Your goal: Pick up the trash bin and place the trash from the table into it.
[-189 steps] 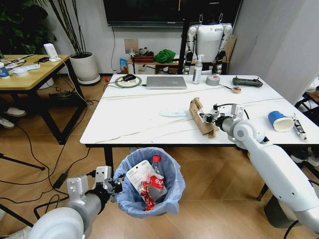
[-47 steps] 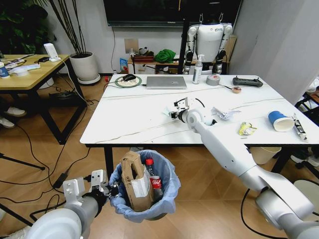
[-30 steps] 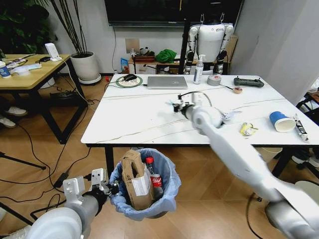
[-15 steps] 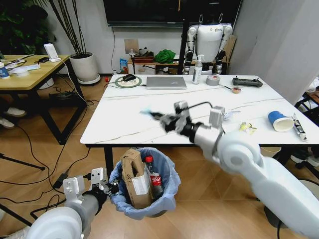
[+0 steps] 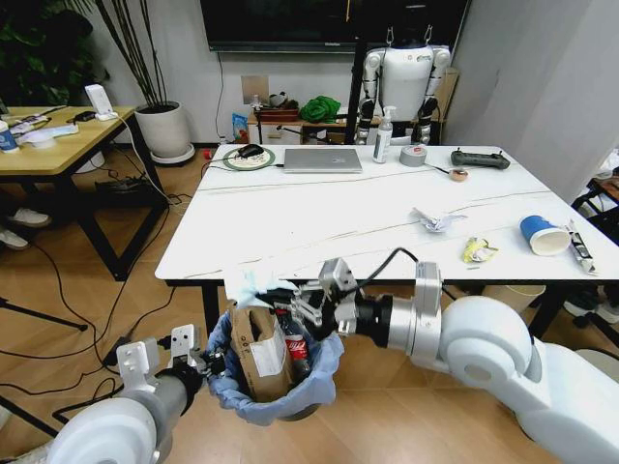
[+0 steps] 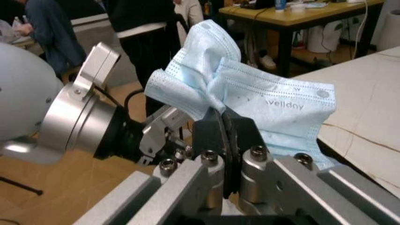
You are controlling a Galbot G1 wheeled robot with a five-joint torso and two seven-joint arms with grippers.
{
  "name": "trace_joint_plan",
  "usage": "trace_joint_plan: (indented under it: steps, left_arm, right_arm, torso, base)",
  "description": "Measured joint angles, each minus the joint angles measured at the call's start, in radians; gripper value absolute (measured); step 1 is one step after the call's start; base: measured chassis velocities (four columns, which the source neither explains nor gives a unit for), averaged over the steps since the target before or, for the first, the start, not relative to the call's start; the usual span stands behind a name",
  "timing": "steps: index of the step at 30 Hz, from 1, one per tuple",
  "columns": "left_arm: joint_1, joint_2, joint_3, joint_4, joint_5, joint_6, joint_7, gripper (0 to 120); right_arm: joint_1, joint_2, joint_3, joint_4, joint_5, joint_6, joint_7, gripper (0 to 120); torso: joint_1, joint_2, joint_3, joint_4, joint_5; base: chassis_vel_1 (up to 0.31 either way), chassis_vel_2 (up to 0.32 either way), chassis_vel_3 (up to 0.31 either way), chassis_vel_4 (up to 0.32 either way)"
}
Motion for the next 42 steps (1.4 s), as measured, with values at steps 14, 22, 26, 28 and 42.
trace_joint_plan:
  steps: [14, 22, 26, 28, 42]
  left_arm:
    - [0.002, -0.002, 0.002, 0.000, 0.001, 0.000, -0.002, 0]
    - [0.004, -0.002, 0.004, 0.000, 0.003, 0.000, 0.000, 0]
    - [0.007, -0.002, 0.004, 0.000, 0.003, 0.000, 0.001, 0]
    - [0.011, -0.003, 0.004, 0.000, 0.004, 0.000, 0.001, 0]
    - [0.032, -0.020, -0.002, 0.000, 0.020, 0.000, 0.001, 0]
  right_arm:
    - [-0.059, -0.016, -0.013, -0.055, -0.309, 0.032, -0.145, 0]
    - [-0.060, -0.021, -0.005, -0.057, -0.333, 0.056, -0.146, 28]
    - [-0.073, -0.029, 0.001, -0.056, -0.341, 0.073, -0.145, 43]
    - [-0.080, -0.030, 0.006, -0.053, -0.341, 0.078, -0.144, 52]
    - [-0.038, 0.017, 0.076, -0.029, -0.129, 0.087, 0.212, 98]
  torso:
    - [0.000, 0.000, 0.000, 0.0002, 0.0000]
    - [0.000, 0.000, 0.000, 0.0002, 0.0000]
    - [0.000, 0.000, 0.000, 0.0000, 0.0001]
    - [0.000, 0.000, 0.000, 0.0000, 0.0001]
    - [0.000, 0.000, 0.000, 0.0004, 0.0000]
  base:
    - [0.000, 0.000, 0.000, 0.000]
    - [0.000, 0.000, 0.000, 0.000]
    - [0.000, 0.000, 0.000, 0.000]
    - [0.000, 0.000, 0.000, 0.000]
    - [0.000, 0.000, 0.000, 0.000]
